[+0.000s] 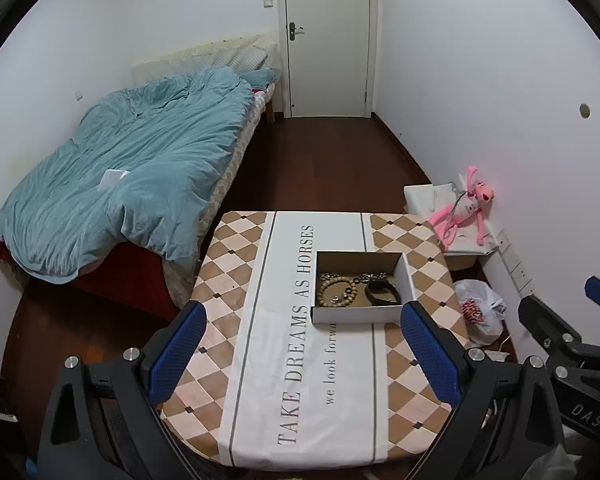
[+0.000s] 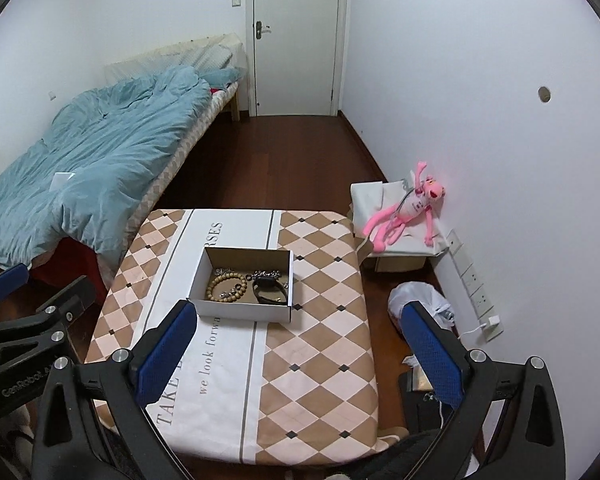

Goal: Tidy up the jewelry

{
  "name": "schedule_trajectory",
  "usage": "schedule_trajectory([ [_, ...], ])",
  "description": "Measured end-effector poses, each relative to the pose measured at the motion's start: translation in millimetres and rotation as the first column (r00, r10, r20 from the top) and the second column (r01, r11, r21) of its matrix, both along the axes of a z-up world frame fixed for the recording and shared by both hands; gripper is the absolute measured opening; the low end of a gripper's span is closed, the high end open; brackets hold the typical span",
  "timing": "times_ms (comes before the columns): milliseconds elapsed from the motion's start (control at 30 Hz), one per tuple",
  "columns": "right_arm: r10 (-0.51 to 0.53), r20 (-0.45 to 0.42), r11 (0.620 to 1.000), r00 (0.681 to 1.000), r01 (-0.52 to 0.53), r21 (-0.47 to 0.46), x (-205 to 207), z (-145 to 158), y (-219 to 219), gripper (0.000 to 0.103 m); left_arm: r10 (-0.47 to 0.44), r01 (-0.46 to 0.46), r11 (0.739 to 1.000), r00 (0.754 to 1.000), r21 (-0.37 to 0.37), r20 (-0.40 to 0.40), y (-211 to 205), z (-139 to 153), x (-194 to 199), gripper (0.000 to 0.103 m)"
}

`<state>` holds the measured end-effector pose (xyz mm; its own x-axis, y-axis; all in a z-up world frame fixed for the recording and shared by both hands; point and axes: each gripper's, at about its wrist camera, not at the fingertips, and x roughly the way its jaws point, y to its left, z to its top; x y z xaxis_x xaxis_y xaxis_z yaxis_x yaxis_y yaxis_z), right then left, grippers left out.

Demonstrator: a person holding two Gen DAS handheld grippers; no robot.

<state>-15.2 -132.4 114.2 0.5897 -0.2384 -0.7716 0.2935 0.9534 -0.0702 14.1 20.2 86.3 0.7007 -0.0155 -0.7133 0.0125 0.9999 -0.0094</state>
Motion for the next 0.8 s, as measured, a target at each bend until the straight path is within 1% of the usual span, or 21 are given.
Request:
schedule_trajectory([
  [200,-0.013,0.004,1.000,1.000,0.013,0.010,-8.6,7.9,-4.3,0.103,-0.013,0.013,1.000,1.000,-0.018,-0.002,-3.0,7.0,-6.1,0.099],
  [367,-0.017,-0.002,1.000,1.000,0.017,0.007,-5.2,10.0,-7.8,0.103,-0.014,0.013,1.000,1.000,-0.025,-0.016,-5.3,6.6,-3.8,0.099],
  [600,-0.020,-0.023,1.000,1.000,0.020,0.010,19.2,6.5,-16.6,0.103,-0.001,0.000,1.000,0.998,-0.006,-0.060,-6.7,2.0,22.1,0.099],
  [800,-0.016,-0.060,1.000,0.998,0.017,0.017,50.7,-5.7,-23.1,0.103,0.013,-0.012,1.000,0.996,0.011,-0.094,-5.1,-6.2,46.1,0.099],
])
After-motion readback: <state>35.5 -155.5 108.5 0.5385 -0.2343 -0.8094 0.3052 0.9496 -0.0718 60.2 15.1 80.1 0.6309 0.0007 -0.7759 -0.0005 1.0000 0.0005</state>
